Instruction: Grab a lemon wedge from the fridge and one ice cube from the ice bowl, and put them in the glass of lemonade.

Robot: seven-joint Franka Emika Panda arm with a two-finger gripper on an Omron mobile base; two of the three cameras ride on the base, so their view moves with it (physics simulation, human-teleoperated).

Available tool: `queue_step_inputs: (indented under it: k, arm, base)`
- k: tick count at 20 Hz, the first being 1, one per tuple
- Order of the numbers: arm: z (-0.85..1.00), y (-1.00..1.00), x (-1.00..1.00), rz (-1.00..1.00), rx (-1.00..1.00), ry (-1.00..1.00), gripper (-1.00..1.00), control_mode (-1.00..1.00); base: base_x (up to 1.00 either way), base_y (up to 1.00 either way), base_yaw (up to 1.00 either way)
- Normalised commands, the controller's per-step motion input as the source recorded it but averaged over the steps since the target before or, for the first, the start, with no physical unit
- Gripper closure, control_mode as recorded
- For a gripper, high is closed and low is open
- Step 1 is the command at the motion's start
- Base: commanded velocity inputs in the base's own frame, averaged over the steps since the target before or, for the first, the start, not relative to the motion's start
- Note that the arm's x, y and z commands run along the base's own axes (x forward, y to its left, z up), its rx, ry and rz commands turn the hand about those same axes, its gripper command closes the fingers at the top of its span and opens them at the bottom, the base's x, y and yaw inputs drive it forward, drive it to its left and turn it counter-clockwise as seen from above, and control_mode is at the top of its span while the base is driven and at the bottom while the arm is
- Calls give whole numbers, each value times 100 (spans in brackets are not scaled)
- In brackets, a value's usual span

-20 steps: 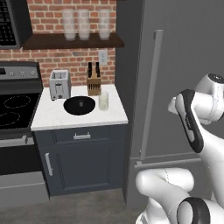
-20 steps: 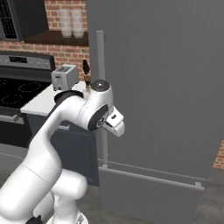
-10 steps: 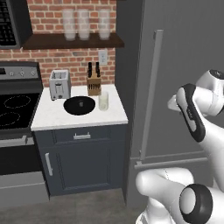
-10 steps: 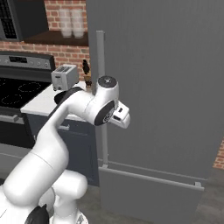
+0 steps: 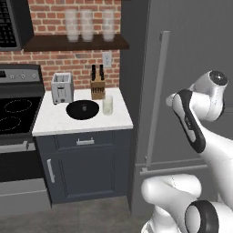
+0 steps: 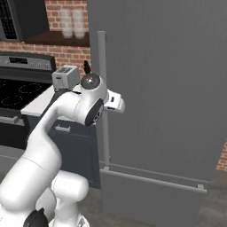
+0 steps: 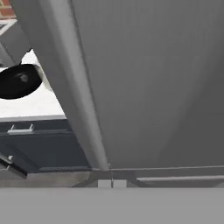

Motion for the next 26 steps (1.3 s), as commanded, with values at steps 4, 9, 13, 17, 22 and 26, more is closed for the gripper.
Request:
queue_step_inputs:
  k: [4, 9, 13, 17, 22, 26]
  arm:
    - [6, 88, 78, 4, -22, -23, -100, -100]
    - [13, 29, 75, 0, -8, -5, -100, -100]
    - [0, -8, 44, 0, 0, 1, -100, -100]
    - [0, -38, 14, 1, 2, 0, -100, -100]
    - [0, -1, 36, 0, 0, 0, -100, -100]
    - [0, 0, 41, 0, 0, 0, -100, -100]
  base:
    - [0, 0, 0]
    - [0, 0, 0]
    - [0, 0, 0]
    - [0, 0, 0]
    - [0, 0, 0]
    - [0, 0, 0]
